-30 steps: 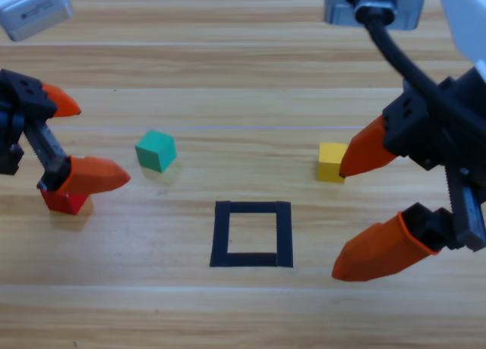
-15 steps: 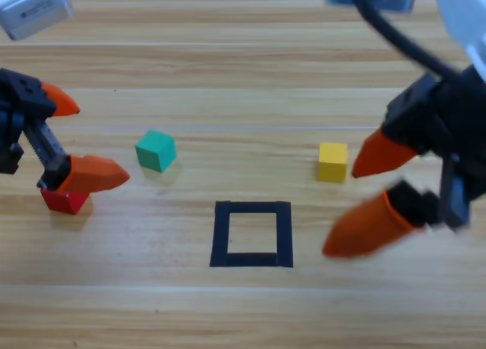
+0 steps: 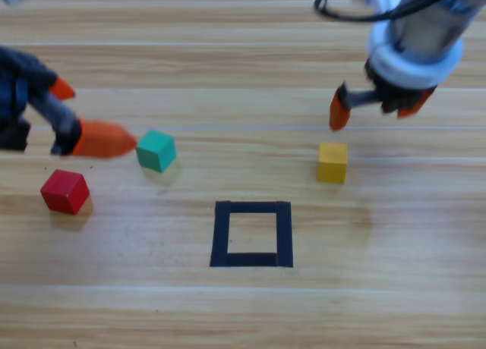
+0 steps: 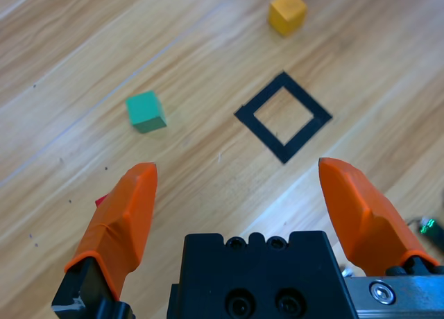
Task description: Stack the blocks in the rectangular block: red at the bottom, yellow in the middle, green on top
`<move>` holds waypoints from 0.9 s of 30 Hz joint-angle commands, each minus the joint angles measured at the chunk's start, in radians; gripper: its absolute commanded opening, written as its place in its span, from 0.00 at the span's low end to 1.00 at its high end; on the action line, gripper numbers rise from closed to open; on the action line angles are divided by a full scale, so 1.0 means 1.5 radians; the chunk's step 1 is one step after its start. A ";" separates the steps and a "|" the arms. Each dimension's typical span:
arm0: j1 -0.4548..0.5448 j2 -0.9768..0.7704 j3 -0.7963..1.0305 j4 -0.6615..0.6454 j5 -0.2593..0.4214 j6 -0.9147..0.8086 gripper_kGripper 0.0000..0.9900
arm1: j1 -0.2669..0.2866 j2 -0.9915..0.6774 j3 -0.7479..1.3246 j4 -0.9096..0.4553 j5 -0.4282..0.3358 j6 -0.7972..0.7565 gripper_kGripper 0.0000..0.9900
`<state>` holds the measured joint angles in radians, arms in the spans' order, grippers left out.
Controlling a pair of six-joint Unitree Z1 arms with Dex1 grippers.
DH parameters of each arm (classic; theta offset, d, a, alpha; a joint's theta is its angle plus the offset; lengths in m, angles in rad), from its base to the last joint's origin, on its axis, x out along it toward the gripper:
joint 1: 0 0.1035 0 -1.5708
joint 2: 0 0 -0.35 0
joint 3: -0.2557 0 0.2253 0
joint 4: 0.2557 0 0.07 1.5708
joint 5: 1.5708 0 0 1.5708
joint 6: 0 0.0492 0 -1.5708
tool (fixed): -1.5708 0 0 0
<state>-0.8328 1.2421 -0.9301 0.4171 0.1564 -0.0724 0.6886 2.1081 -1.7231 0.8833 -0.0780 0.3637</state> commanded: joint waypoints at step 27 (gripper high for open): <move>0.288 0.450 -0.169 0.184 -0.036 -0.146 0.99 | 0.036 0.184 -0.153 0.091 -0.004 0.172 1.00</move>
<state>-0.4199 1.8225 -1.1787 0.6877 0.1262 -0.2938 0.7145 2.2946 -1.9494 1.0058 -0.0648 0.5691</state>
